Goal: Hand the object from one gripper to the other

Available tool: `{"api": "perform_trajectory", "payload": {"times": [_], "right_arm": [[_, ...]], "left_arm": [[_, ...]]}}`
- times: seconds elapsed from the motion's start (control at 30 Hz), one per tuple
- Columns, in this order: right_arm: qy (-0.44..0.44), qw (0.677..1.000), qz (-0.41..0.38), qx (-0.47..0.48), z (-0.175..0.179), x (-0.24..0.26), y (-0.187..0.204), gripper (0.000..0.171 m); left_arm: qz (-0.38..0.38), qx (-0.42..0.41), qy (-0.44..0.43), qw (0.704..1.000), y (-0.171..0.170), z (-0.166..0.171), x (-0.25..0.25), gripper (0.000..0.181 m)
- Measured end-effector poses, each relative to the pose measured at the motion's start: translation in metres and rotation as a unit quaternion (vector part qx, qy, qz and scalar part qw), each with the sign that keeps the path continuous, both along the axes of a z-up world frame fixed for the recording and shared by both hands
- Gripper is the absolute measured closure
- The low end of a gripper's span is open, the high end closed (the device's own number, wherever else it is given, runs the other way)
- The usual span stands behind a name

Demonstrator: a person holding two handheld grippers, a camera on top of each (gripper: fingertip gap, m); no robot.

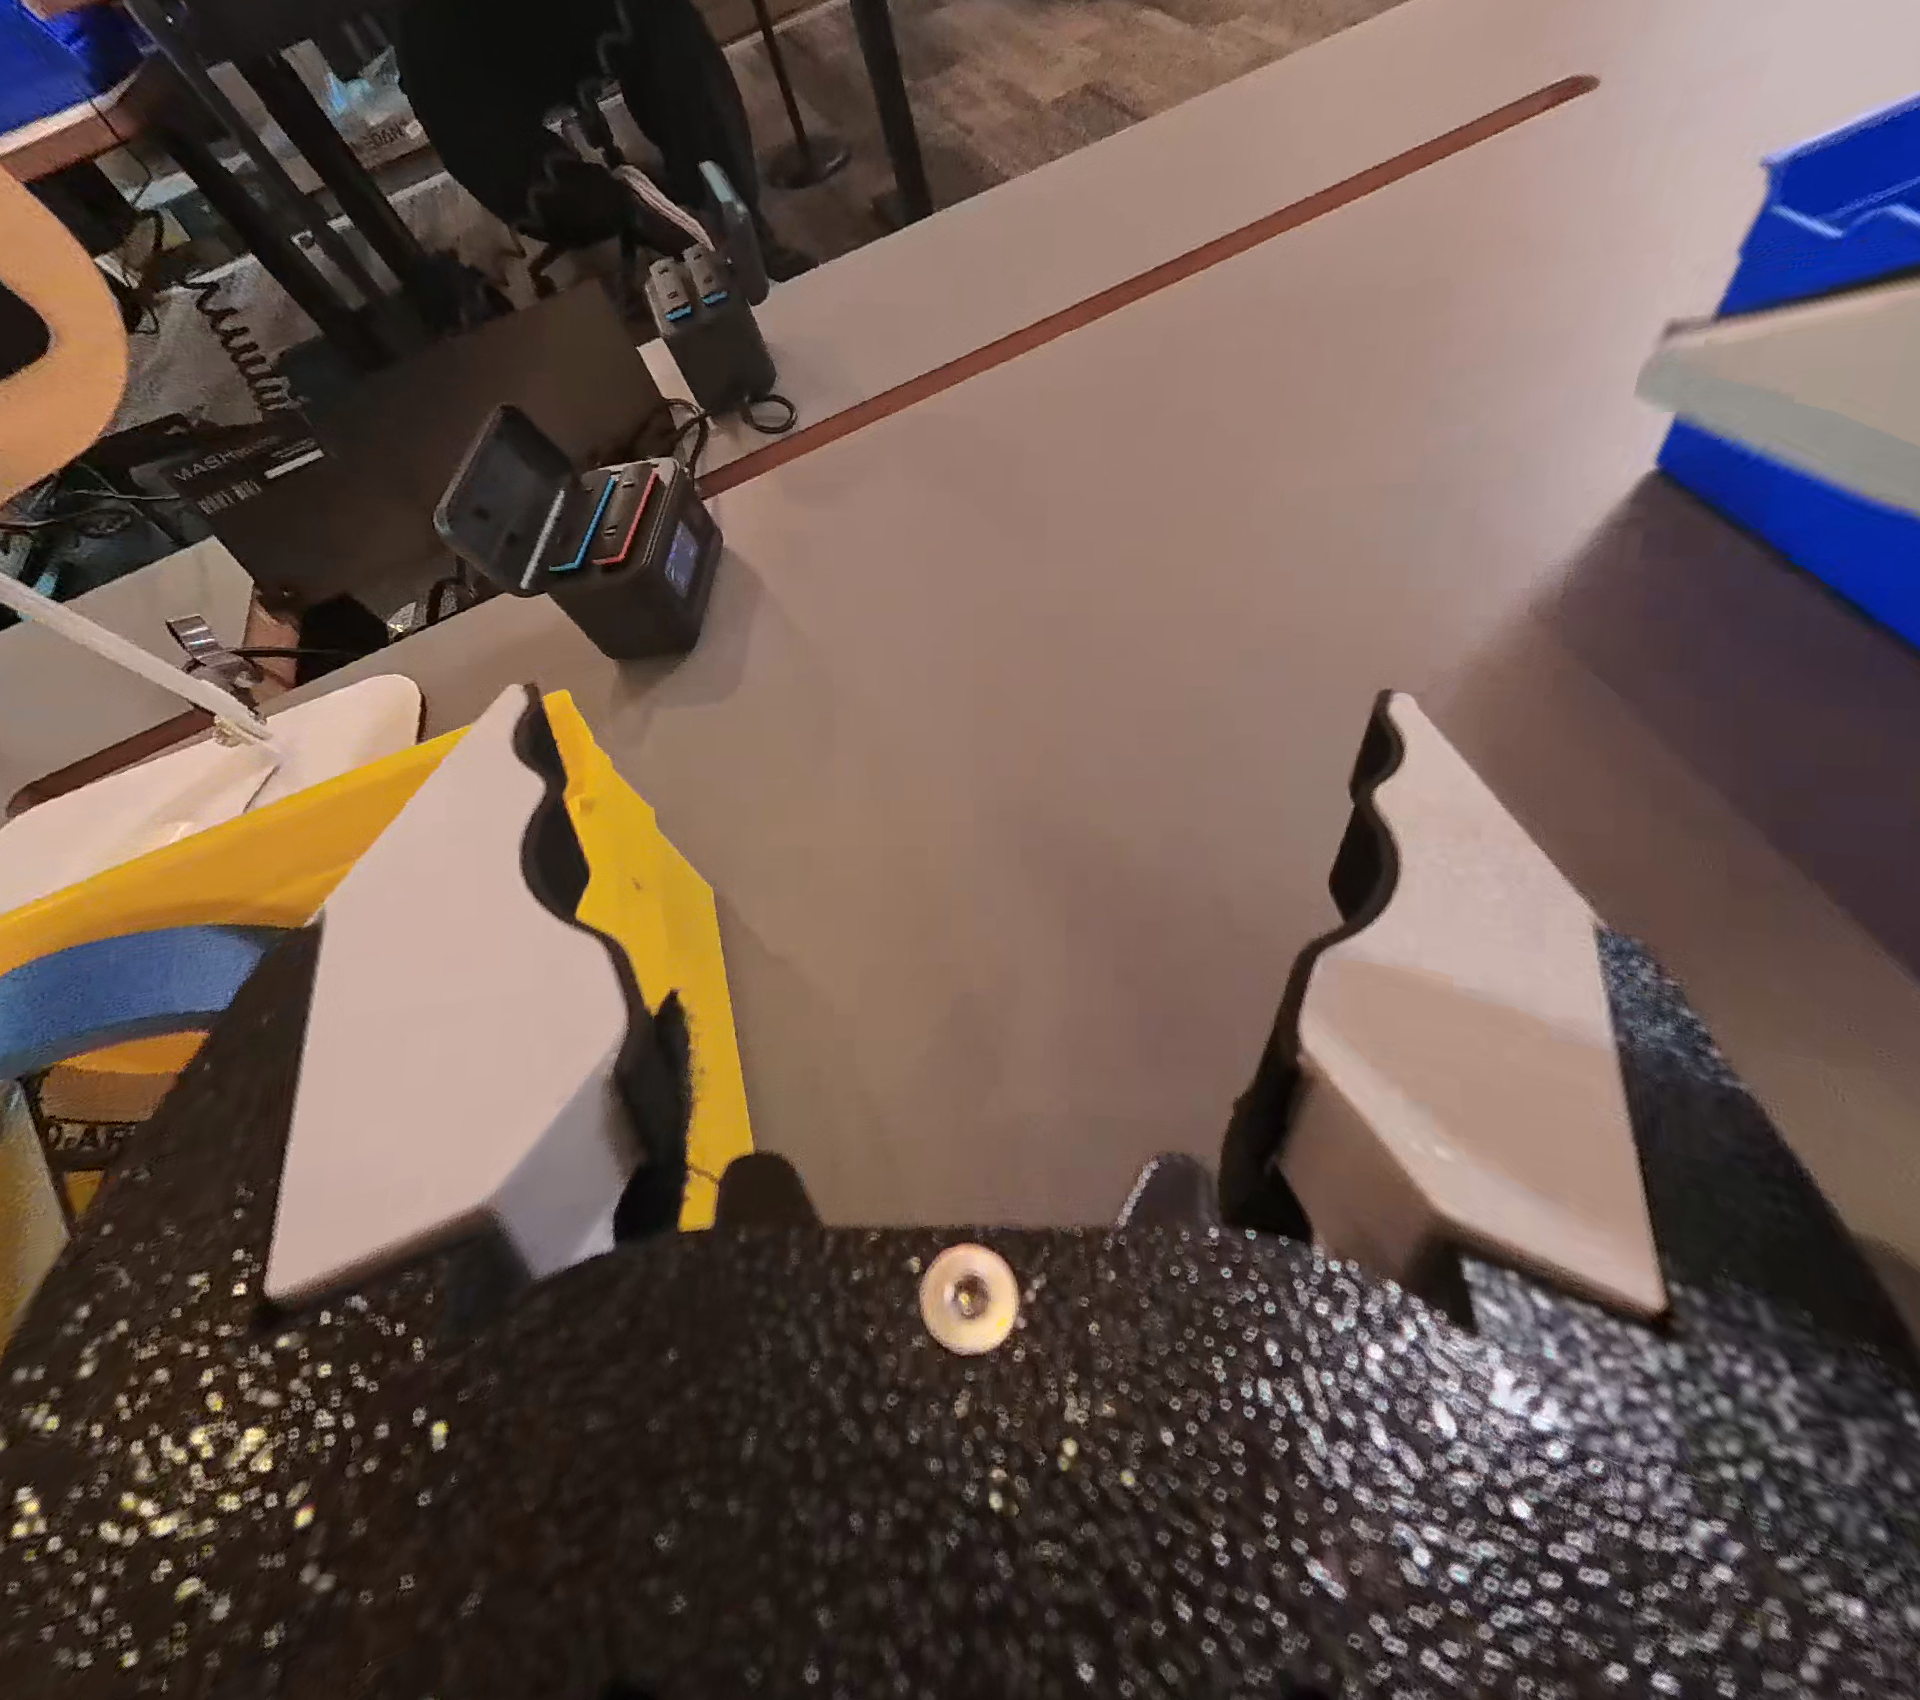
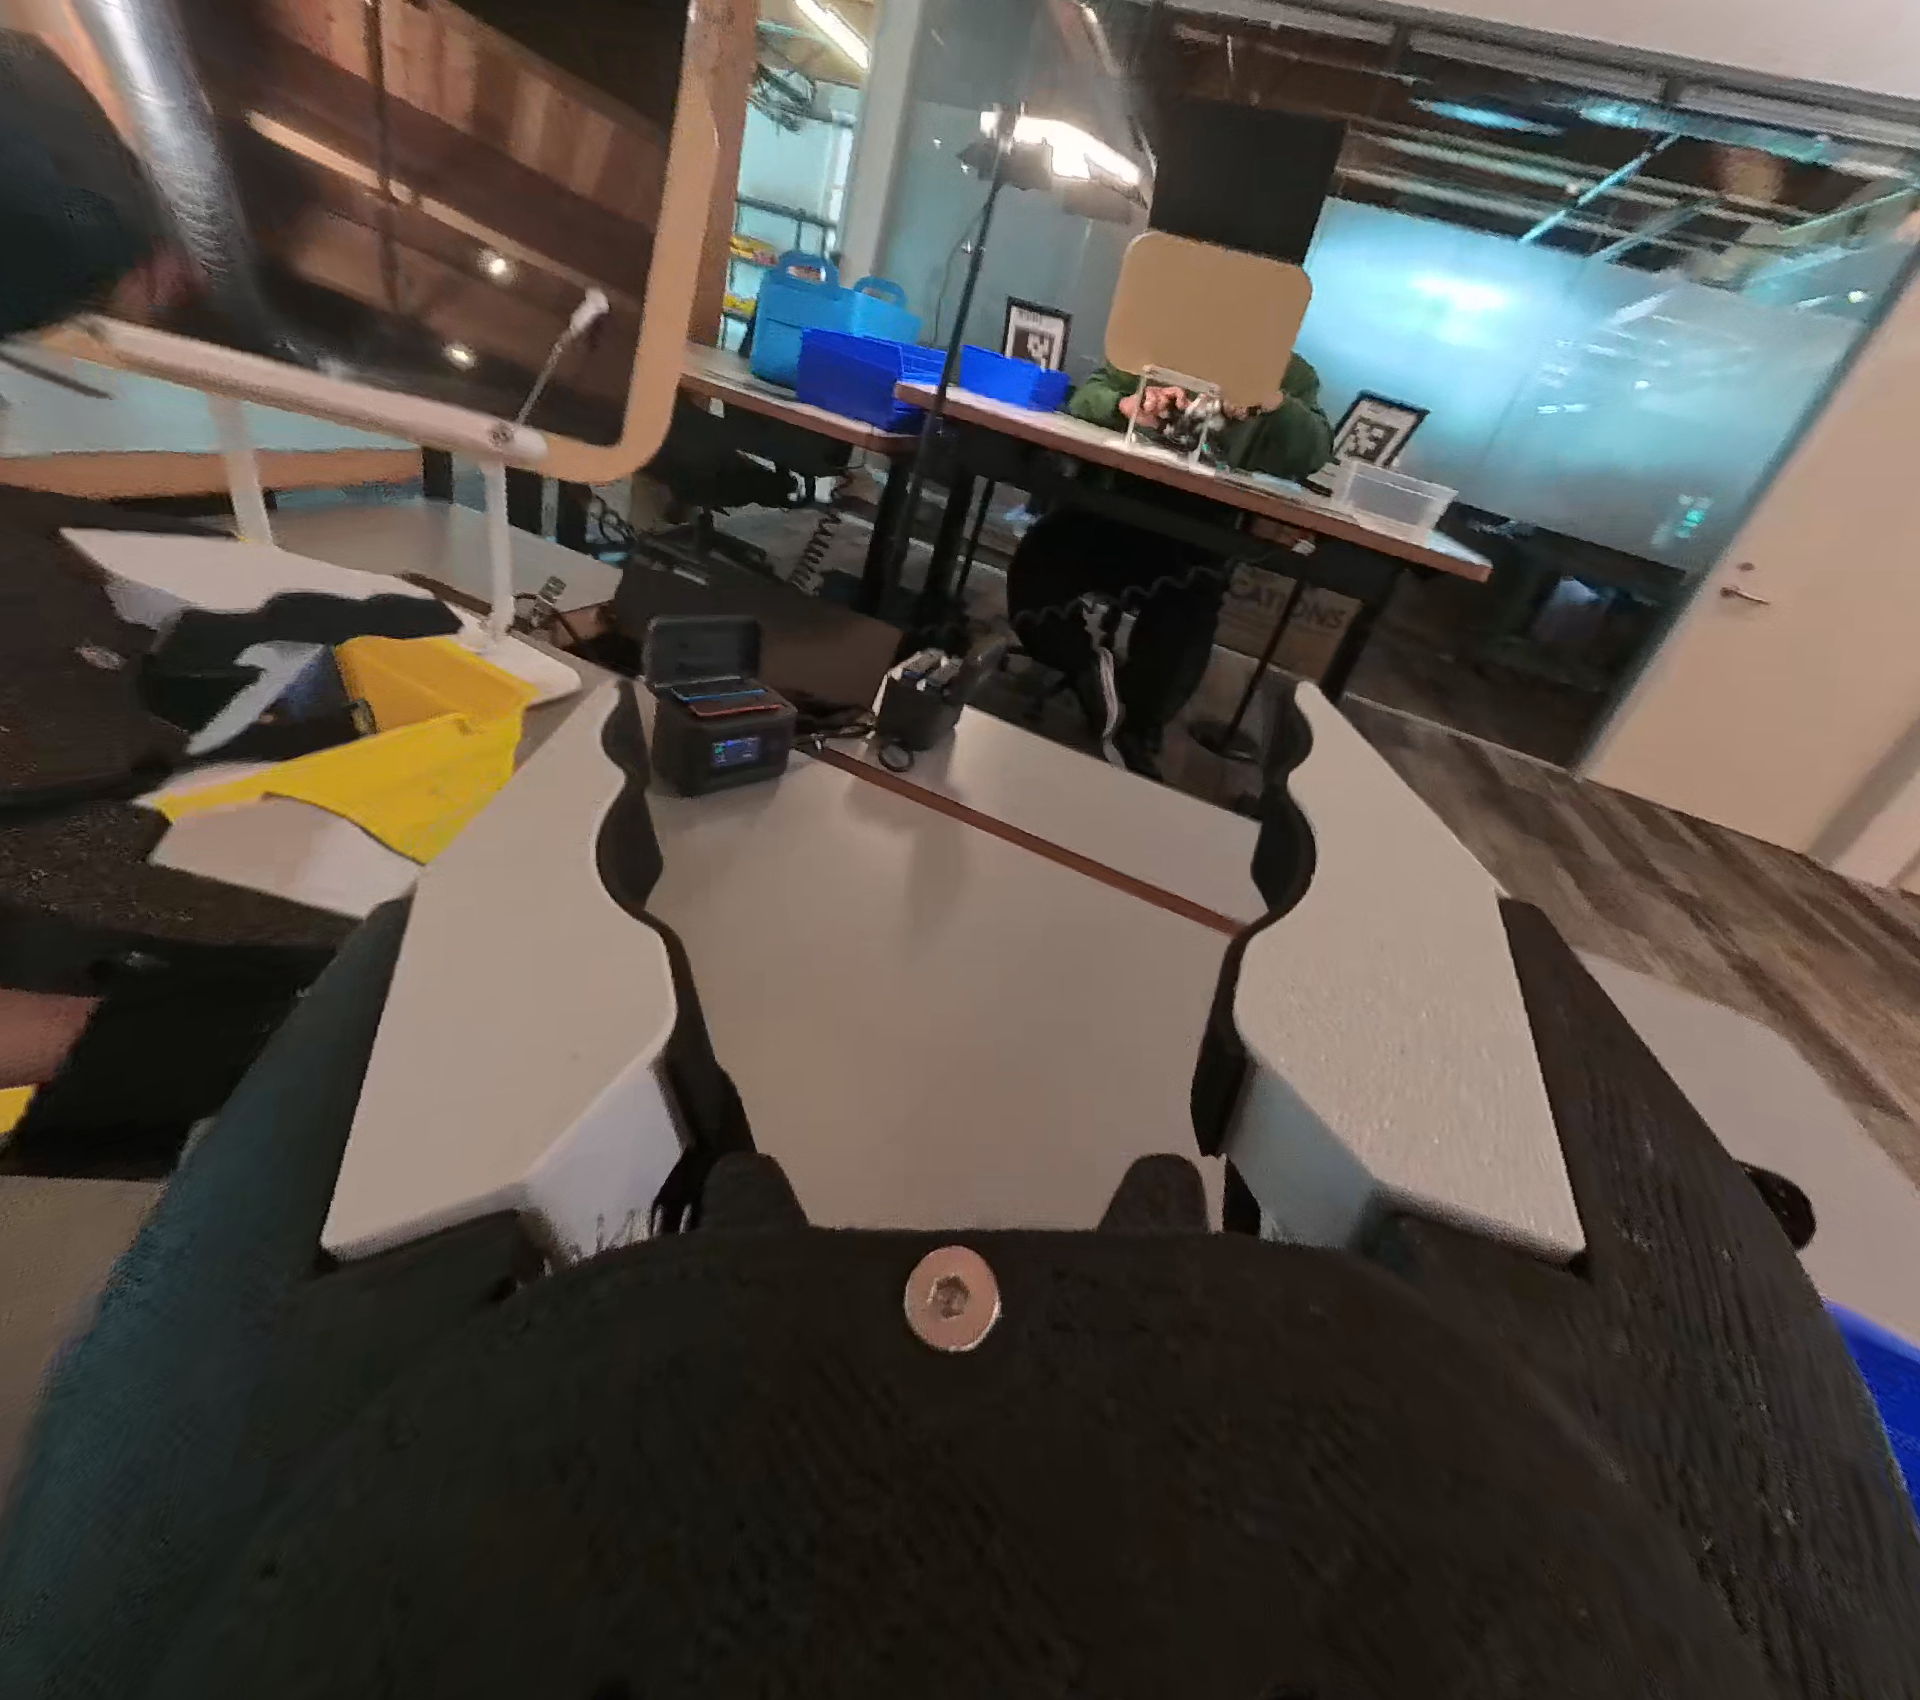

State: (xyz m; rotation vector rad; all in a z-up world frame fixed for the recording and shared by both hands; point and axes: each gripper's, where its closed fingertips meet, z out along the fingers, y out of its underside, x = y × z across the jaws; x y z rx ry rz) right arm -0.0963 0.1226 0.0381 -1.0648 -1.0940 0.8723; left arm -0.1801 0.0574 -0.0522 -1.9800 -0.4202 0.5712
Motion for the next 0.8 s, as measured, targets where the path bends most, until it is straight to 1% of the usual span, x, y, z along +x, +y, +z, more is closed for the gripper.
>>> {"api": "perform_trajectory", "payload": {"times": [0.07, 0.17, 0.27, 0.37, 0.47, 0.57, 0.63, 0.73, 0.8], "right_arm": [[-0.021, 1.000, 0.000, -0.009, -0.013, -0.006, 0.002, 0.054], [-0.027, 1.000, -0.005, -0.009, -0.020, -0.011, 0.005, 0.054], [-0.026, 0.999, -0.012, -0.016, -0.028, -0.018, 0.009, 0.057], [-0.045, 0.999, -0.024, -0.017, -0.046, -0.025, 0.016, 0.058], [-0.071, 0.997, -0.024, -0.018, -0.062, -0.028, 0.018, 0.059], [-0.068, 0.997, -0.021, -0.021, -0.061, -0.027, 0.017, 0.060], [-0.060, 0.998, -0.014, -0.022, -0.057, -0.026, 0.014, 0.061], [-0.042, 0.998, 0.023, -0.039, -0.051, -0.026, 0.001, 0.062], [-0.027, 0.997, 0.046, -0.050, -0.045, -0.025, -0.006, 0.062]], "left_arm": [[0.002, 0.006, 0.000, 1.000, -0.001, -0.002, -0.004, 0.039], [-0.002, 0.008, 0.009, 1.000, -0.001, -0.002, -0.009, 0.043], [-0.023, 0.036, 0.019, 0.999, 0.015, -0.001, -0.011, 0.051], [-0.043, 0.022, -0.016, 0.999, 0.031, -0.024, -0.012, 0.052], [-0.040, 0.005, -0.026, 0.999, 0.032, -0.040, -0.019, 0.053], [-0.018, 0.005, -0.036, 0.999, 0.023, -0.047, -0.029, 0.055], [-0.021, 0.012, -0.044, 0.999, 0.023, -0.049, -0.030, 0.059], [-0.025, -0.004, -0.051, 0.998, 0.026, -0.062, -0.028, 0.057], [-0.022, -0.021, -0.055, 0.998, 0.025, -0.071, -0.029, 0.051]]}}
